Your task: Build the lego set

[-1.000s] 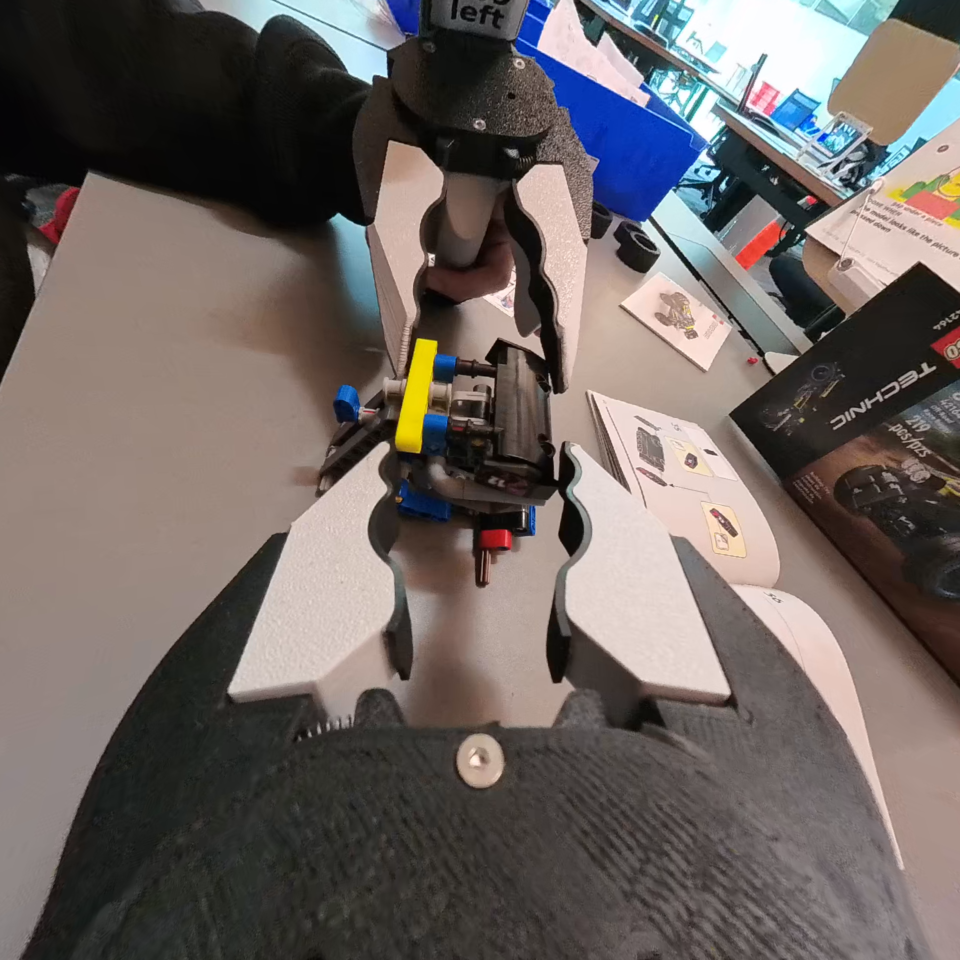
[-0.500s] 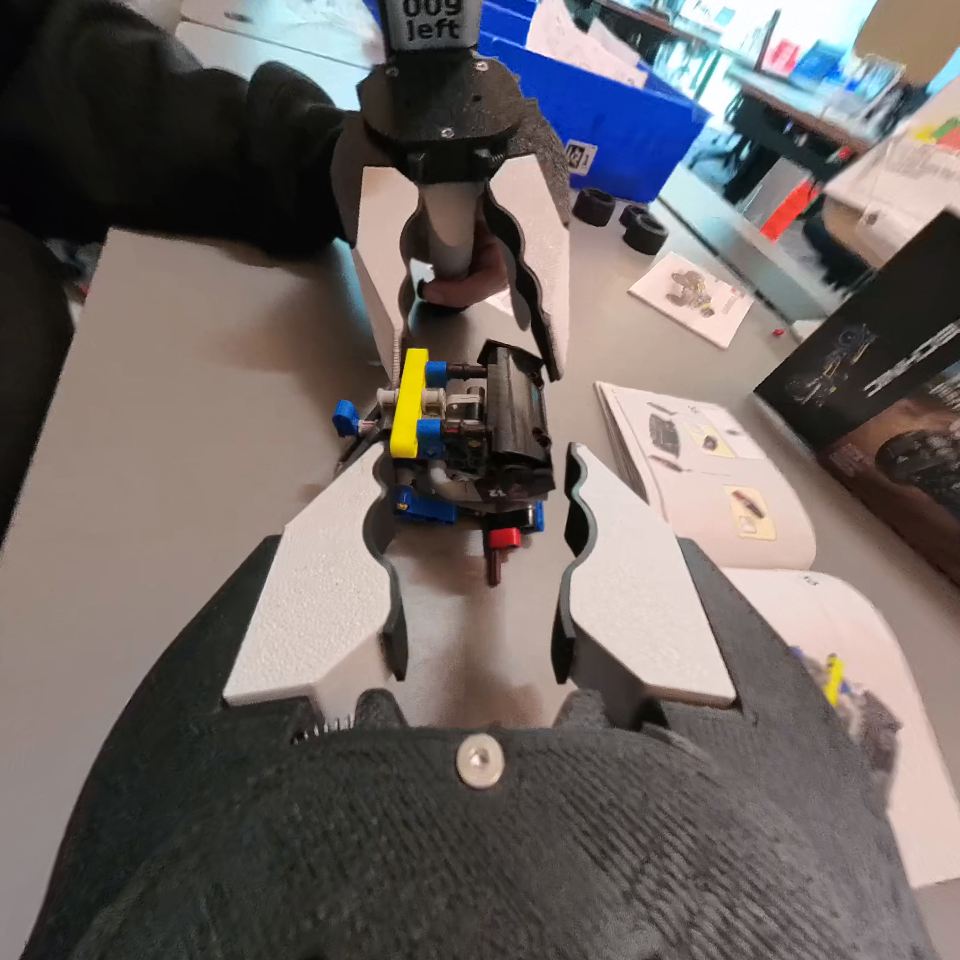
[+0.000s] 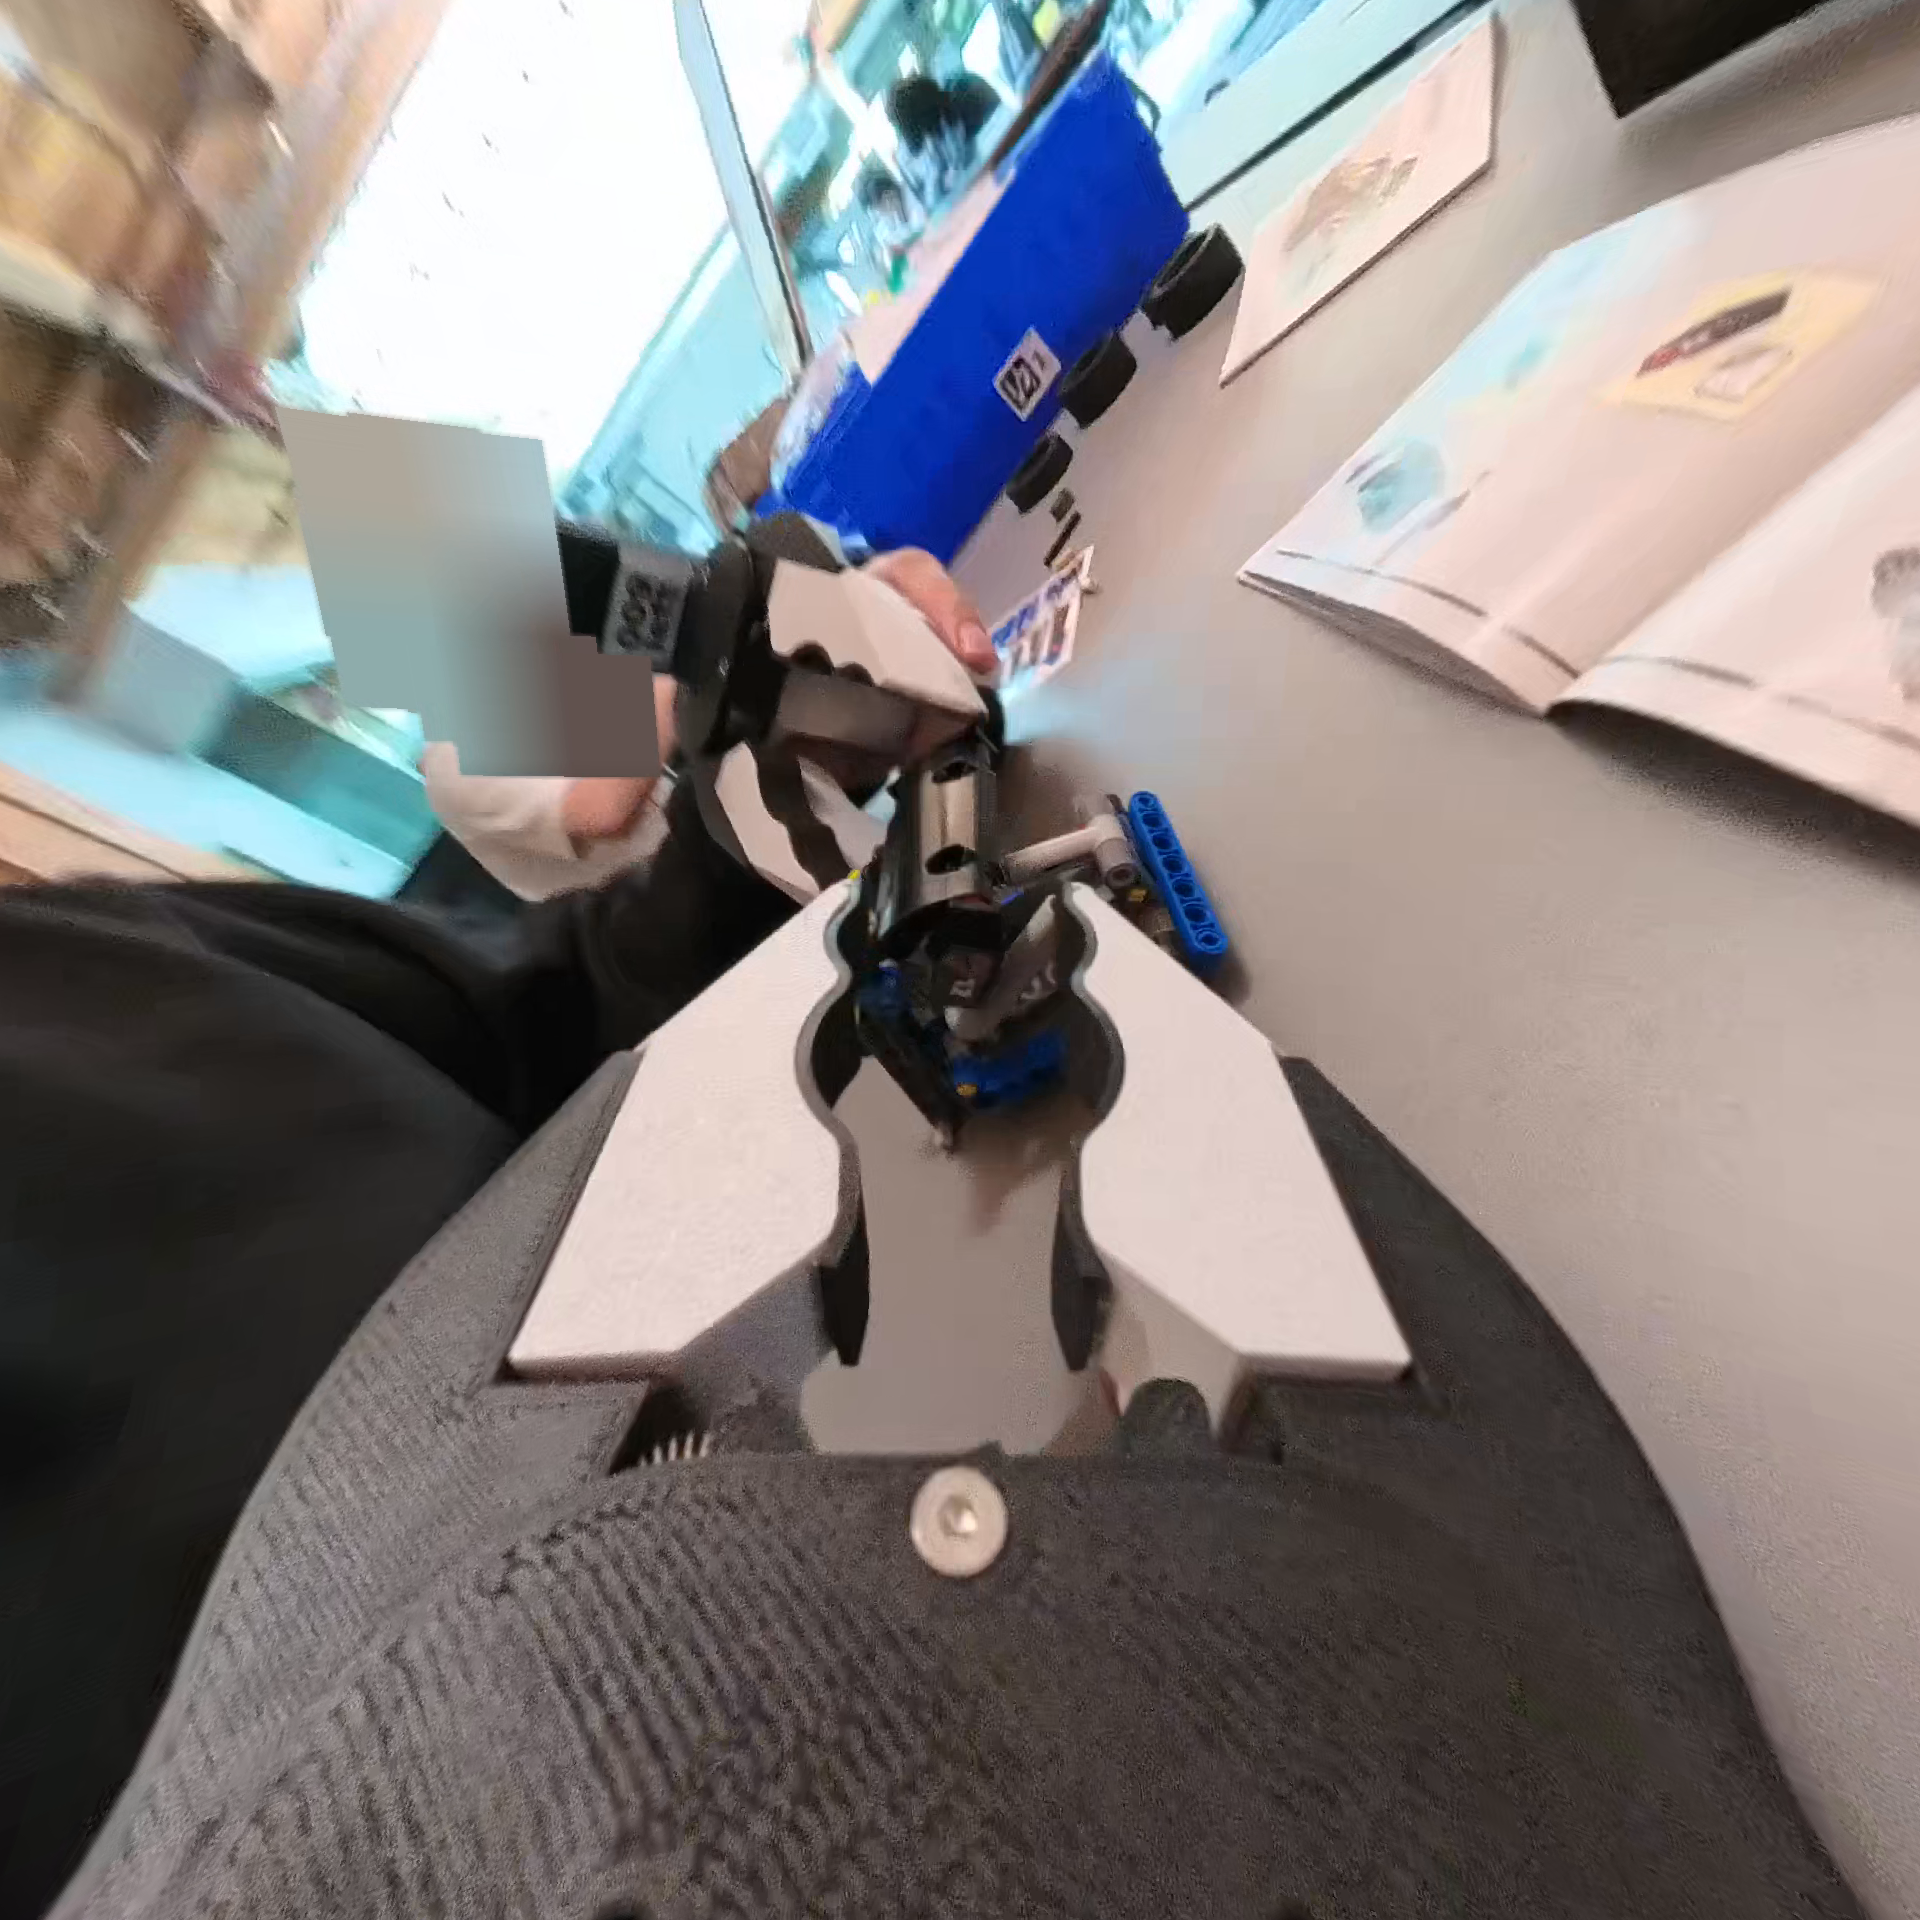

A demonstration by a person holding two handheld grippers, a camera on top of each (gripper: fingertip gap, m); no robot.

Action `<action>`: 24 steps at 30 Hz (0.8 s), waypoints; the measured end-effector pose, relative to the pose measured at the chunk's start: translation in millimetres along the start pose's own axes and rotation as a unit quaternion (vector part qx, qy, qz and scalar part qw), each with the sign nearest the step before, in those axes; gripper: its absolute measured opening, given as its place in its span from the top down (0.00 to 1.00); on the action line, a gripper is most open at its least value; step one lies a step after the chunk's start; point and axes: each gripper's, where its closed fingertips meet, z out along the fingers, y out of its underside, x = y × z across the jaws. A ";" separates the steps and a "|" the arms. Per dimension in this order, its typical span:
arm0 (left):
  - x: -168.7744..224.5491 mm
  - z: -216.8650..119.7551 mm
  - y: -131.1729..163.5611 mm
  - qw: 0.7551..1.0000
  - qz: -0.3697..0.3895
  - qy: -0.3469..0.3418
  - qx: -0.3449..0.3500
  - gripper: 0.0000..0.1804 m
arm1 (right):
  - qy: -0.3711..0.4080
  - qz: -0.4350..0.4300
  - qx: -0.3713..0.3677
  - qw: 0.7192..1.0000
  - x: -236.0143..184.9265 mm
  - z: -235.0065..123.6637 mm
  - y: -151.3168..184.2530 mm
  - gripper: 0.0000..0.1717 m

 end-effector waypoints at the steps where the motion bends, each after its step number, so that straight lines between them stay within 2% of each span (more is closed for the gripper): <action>1: 0.0 0.0 0.0 1.000 0.000 0.000 0.000 0.69 | -0.012 0.022 0.012 1.000 -1.0 0.0 -0.5 0.80; 7: 0.6 0.6 -1.3 1.000 0.005 -0.002 0.004 0.69 | 0.006 0.054 0.041 0.998 5.9 2.7 -2.8 0.89; 9: 1.1 0.0 -4.7 1.000 0.006 -0.001 0.015 0.69 | 0.008 0.070 0.049 0.996 9.7 2.8 -3.1 0.96; 10: 1.9 -0.4 -5.8 1.000 0.007 0.001 0.019 0.69 | 0.003 0.074 0.045 0.996 9.2 2.8 -2.1 0.97; 13: -0.2 0.5 -2.0 1.000 0.005 -0.004 0.007 0.69 | -0.014 0.076 0.059 0.995 4.4 -2.8 -8.4 0.97; 15: -0.3 0.0 -0.5 1.000 -0.004 -0.003 0.000 0.69 | -0.018 0.071 0.080 0.994 1.4 -14.0 -16.4 0.91; 17: -0.3 -3.5 -4.1 0.999 -0.032 0.006 0.011 0.69 | 0.005 0.030 0.076 0.997 0.9 -26.5 -15.5 0.88; 20: -4.7 -10.8 -15.3 0.996 -0.075 0.005 0.039 0.69 | 0.072 -0.021 0.023 0.997 10.0 -35.2 5.2 0.79; 22: -7.3 -13.7 -28.0 0.994 -0.088 0.001 0.064 0.70 | 0.077 -0.015 -0.005 0.997 9.9 -32.7 16.6 0.78; 24: -11.7 -11.5 -35.8 0.994 -0.090 -0.007 0.066 0.73 | 0.045 0.015 0.018 0.999 2.3 -26.9 12.0 0.82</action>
